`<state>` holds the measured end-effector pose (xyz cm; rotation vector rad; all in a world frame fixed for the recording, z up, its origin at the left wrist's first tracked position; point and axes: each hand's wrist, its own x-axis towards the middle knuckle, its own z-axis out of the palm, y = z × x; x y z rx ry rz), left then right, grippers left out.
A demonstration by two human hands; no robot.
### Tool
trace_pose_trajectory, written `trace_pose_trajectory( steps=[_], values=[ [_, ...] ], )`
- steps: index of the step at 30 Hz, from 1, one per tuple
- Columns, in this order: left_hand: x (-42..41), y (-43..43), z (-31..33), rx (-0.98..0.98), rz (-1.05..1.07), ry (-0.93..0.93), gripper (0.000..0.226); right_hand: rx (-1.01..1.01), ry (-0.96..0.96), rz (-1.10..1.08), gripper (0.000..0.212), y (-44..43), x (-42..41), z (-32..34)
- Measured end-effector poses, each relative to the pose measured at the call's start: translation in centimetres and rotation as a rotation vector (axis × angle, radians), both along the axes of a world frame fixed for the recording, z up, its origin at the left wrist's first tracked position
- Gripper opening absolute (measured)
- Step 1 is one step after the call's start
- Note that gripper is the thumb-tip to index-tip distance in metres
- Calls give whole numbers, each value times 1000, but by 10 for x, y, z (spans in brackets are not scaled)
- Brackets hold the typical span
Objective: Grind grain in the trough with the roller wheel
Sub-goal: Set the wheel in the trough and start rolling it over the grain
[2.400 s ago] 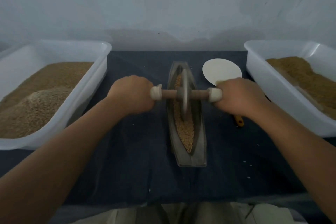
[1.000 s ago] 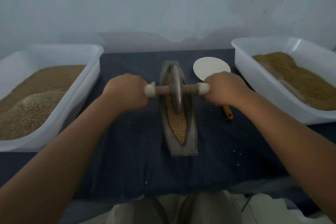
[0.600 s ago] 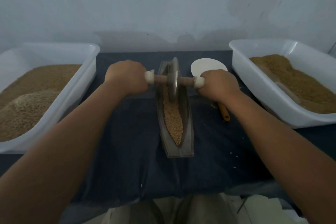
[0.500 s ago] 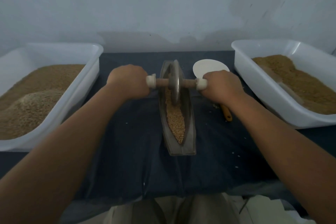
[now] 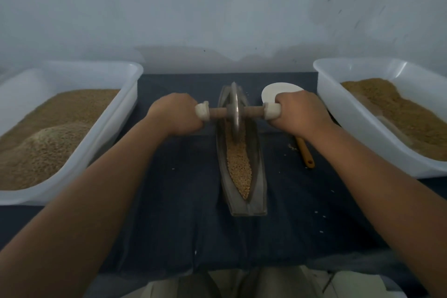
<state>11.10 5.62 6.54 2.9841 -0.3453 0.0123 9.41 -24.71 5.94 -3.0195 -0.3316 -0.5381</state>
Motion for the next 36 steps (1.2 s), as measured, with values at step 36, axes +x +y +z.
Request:
trace_pose_trajectory(
  steps=[36],
  values=[
    [3,-3,4,53,-12,-24,29,-89,181,-78,30,2,9,8]
  ],
)
